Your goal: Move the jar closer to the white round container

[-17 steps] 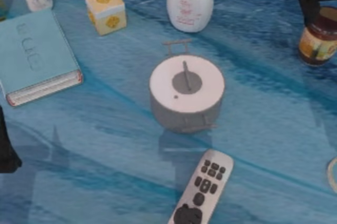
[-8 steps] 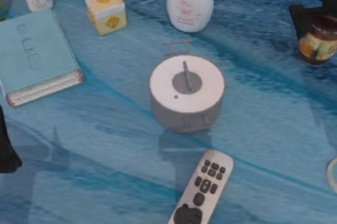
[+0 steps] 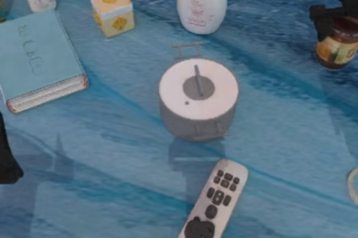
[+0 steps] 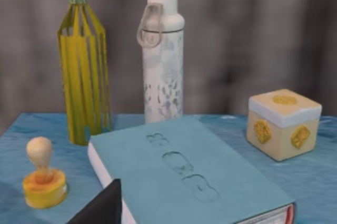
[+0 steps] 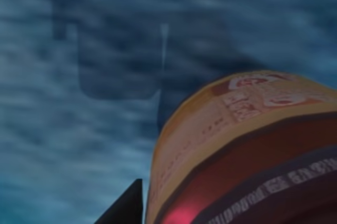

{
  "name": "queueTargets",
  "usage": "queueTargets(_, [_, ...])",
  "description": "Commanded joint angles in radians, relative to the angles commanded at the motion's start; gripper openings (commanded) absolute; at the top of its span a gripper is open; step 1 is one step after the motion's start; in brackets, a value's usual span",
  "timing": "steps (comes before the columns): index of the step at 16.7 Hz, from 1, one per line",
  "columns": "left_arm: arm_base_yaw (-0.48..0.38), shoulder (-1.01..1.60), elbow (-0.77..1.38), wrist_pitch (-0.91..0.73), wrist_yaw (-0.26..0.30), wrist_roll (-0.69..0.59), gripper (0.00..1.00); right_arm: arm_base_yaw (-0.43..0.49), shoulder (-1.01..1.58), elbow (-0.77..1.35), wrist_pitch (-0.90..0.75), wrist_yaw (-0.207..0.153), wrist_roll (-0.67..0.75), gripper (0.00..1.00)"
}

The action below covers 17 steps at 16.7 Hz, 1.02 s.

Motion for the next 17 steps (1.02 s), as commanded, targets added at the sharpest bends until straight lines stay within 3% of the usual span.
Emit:
queueTargets(7, [0.0,0.0,0.0,0.0,0.0,0.0,1.0,0.0,0.0,0.0,0.0,0.0,0.0,0.02])
queueTargets(17, [0.0,0.0,0.0,0.0,0.0,0.0,1.0,-0.003,-0.003,-0.002,0.0,-0.001,0.001,0.0])
